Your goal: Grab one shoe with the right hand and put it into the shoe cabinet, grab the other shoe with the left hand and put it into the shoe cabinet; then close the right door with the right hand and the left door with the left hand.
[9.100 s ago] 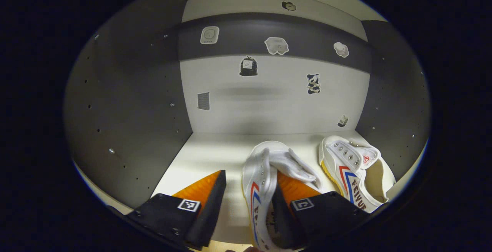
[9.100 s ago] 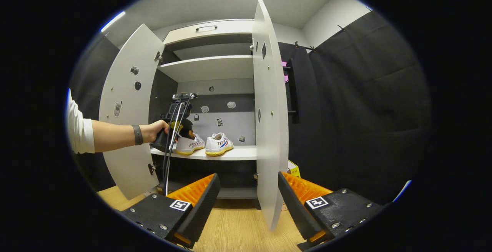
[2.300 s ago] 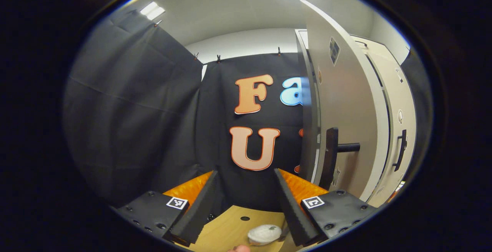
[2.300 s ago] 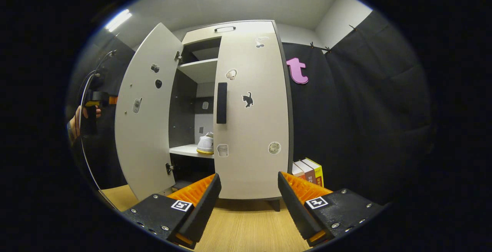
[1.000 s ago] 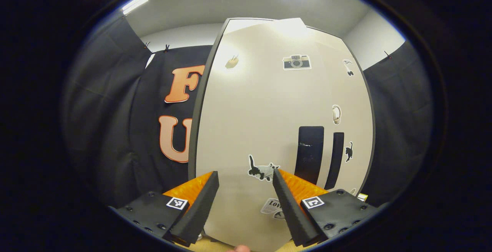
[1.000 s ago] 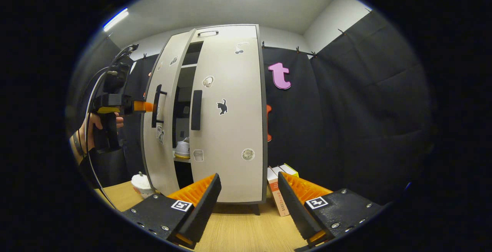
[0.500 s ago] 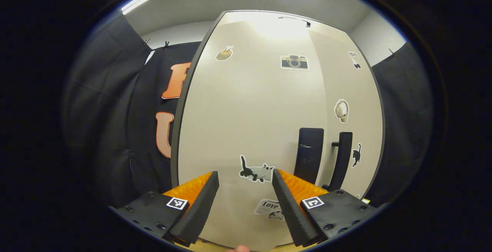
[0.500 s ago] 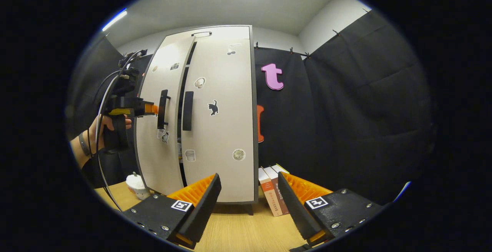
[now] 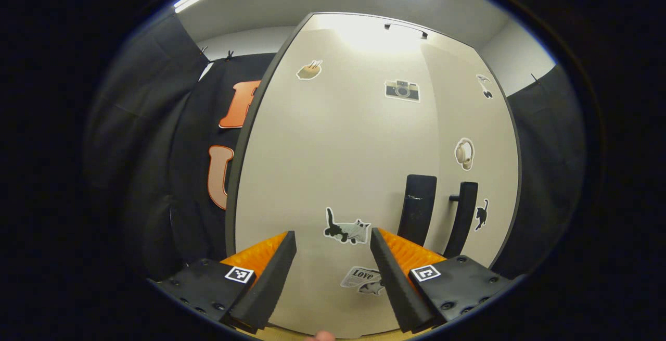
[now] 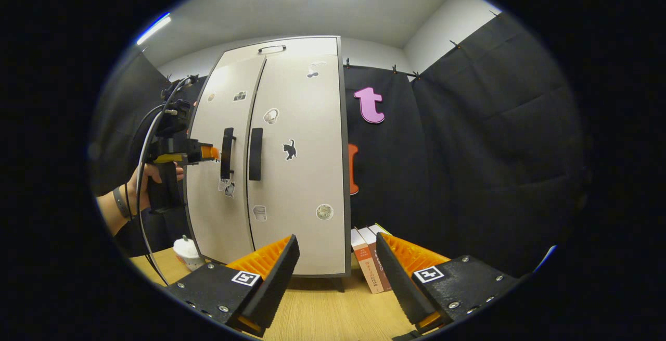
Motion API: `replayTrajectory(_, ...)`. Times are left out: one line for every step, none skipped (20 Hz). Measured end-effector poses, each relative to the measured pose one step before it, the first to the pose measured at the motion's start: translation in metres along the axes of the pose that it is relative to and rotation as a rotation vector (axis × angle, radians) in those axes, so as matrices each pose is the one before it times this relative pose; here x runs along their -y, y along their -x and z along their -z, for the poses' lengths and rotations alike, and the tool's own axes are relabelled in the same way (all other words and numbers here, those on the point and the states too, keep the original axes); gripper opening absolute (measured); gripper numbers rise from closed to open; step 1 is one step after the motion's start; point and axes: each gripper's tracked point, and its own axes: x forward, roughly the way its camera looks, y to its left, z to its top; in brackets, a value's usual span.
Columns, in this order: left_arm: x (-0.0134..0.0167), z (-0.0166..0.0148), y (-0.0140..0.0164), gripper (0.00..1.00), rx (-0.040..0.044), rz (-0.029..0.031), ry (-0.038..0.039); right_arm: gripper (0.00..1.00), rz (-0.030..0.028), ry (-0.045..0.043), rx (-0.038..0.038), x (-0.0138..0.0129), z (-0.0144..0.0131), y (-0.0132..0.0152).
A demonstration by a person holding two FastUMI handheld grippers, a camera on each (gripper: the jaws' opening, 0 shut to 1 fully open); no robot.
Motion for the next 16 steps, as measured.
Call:
replayTrajectory(0.0014,-0.0042,0.01214,0.95,0.00802,0.01762,-0.0066,0.92,-0.0065,-0.00244,0.00203,-0.00269,-0.0012,-0.00066)
replayTrajectory(0.00113,-0.0051,0.01434,0.95,0.01113,0.01588,-0.01171,0.92,-0.00595,-0.0032,0.00046,-0.00172,-0.0001,-0.00092)
replayTrajectory(0.00121,-0.0047,0.01421,0.94,0.01082,0.016,-0.01457,0.92,-0.00703,-0.00516,-0.00145,-0.0036,0.00022,-0.00204)
replayTrajectory(0.00091,-0.0049,0.01582,0.94,0.01539,0.0122,-0.01793,0.92,-0.00974,-0.00647,-0.00328,-0.00411,0.00111,-0.00128)
replayTrajectory(-0.00205,-0.00527,0.017,0.94,0.01699,-0.0023,-0.01714,0.92,-0.01114,-0.00509,-0.00357,-0.00448,0.00077,-0.00186)
replayTrajectory(-0.00028,-0.00277,0.01441,0.94,0.00797,0.00278,-0.00442,0.92,-0.00983,-0.00195,-0.00361,-0.00385,0.00103,-0.00084)
replayTrajectory(0.00197,0.00061,0.01484,0.94,-0.00594,0.00667,0.00839,0.92,-0.01205,0.00034,-0.00068,-0.00426,0.00007,-0.00042)
replayTrajectory(0.00092,0.00483,0.01664,0.93,-0.02066,0.00791,0.02089,0.92,-0.01272,0.00281,-0.00102,-0.00432,-0.00047,0.00022)
replayTrajectory(0.00157,0.00687,0.01436,0.94,-0.02632,0.00825,0.02807,0.92,-0.0082,0.00398,-0.00061,-0.00379,0.00048,-0.00066)
replayTrajectory(0.00032,0.0062,0.013,0.94,-0.01806,0.0027,0.02264,0.92,-0.0056,0.00287,-0.0015,-0.00266,0.00019,0.00077)
replayTrajectory(-0.00297,0.00489,0.01055,0.94,-0.0108,-0.00265,0.0113,0.92,-0.00622,-0.00032,-0.00181,-0.00336,0.00063,0.00065)
replayTrajectory(-0.00373,0.00426,0.00821,0.94,0.00054,-0.00919,0.00148,0.92,-0.00557,-0.00251,-0.00024,-0.00261,-0.00033,0.00185)
replayTrajectory(-0.00259,0.00448,0.00692,0.94,-0.00027,-0.00137,0.00145,0.92,-0.00538,-0.00175,-0.00095,-0.00325,-0.00011,0.00166)
replayTrajectory(-0.00013,0.00518,0.00718,0.94,-0.00127,0.00009,-0.00366,0.92,-0.0055,-0.00004,-0.00141,-0.00255,0.00019,0.00174)
replayTrajectory(-0.00244,0.00639,0.00512,0.94,-0.00157,-0.0068,-0.00723,0.92,-0.0028,0.00208,-0.00164,-0.00237,0.00066,0.00111)
replayTrajectory(0.00003,0.00684,0.00734,0.94,-0.0049,-0.00361,-0.01034,0.92,-0.00213,0.00217,-0.00095,-0.00179,-0.00001,0.00311)
